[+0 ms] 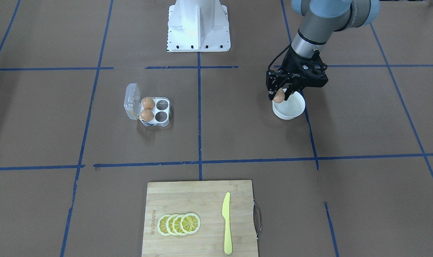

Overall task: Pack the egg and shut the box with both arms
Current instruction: 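Lift the egg with the left gripper and carry it toward the carton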

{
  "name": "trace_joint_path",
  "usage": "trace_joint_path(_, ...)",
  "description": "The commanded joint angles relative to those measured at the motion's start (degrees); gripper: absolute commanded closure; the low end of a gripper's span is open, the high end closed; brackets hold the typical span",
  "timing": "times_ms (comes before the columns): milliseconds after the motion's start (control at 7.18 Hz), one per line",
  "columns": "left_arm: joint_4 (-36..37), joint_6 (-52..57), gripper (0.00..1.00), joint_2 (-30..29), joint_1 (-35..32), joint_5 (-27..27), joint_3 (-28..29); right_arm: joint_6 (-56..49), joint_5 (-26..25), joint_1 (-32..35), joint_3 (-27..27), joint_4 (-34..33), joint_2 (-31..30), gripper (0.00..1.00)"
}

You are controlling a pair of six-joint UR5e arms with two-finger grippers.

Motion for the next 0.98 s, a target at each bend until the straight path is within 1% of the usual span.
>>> trace_joint_path(0,-9.6,-11.5,1.00,-14.2,4.2,0.1,10.2,0.0,0.1,0.0,0.0,0.1,-0.3,0.00)
trace_joint_path(139,-17.4,-13.4,1.00,-17.1,6.9,4.0,16.4,0.0,0.2,0.0,0.0,0.1,-0.3,0.00)
trace_joint_path(279,-23.8,-13.3,1.00,-20.0,14.0,11.6,22.8,0.0,0.2,0.0,0.0,0.1,-0.2,0.00)
trace_joint_path(418,-30.0,-13.4,1.00,-24.8,17.2,17.2,31.3,0.1,0.3,0.0,0.0,0.1,-0.3,0.00)
trace_joint_path(557,-33.1,-13.3,1.00,-27.7,17.8,18.4,37.0,0.1,0.7,0.0,-0.2,0.0,-0.4,0.00)
trace_joint_path(836,-33.4,-13.2,1.00,-27.4,19.0,18.4,37.5,0.1,1.1,0.0,-0.3,0.0,-0.5,0.00)
